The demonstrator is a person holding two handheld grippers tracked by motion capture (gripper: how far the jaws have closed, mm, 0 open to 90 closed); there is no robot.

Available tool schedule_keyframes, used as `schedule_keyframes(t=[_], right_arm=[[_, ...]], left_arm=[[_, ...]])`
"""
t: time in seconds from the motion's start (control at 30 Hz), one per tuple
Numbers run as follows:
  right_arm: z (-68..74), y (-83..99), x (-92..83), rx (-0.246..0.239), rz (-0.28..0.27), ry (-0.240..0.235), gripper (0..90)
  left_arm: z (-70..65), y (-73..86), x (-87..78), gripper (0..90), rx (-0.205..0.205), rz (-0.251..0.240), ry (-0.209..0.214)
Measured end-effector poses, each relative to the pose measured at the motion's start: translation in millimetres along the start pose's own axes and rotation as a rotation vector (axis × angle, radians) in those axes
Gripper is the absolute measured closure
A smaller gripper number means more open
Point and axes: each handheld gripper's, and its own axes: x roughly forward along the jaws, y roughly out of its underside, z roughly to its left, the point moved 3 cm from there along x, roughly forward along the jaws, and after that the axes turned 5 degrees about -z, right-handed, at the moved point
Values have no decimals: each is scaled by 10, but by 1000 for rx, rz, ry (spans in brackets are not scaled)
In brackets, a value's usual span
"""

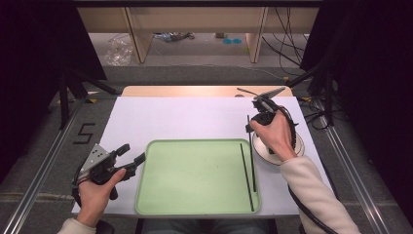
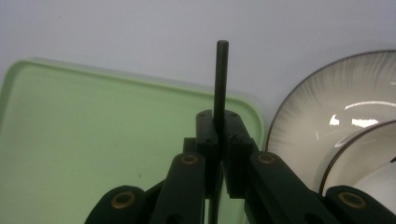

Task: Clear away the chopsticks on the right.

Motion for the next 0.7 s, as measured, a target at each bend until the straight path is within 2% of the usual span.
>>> schedule_keyframes(t=[0.03,0.13,0.33,0.6,0.67,0.7], right_arm=[[-18,14,27,-13,5,0,878],[-54,57,79,-11,36,-5,878],[-113,147,199,22,79,18,877],[-172,235,362,39,124,60,877],[-174,251,402,60,134,60,876],[-153,263,410,101,162,68,876]], left_arm=[[0,0,0,262,0,0,0],[0,0,-1,262,1,0,0],[-1,2,2,262,1,1,1],[1,2,-1,262,2,2,0],[1,2,-1,262,2,2,0],[1,2,-1,262,2,1,0]])
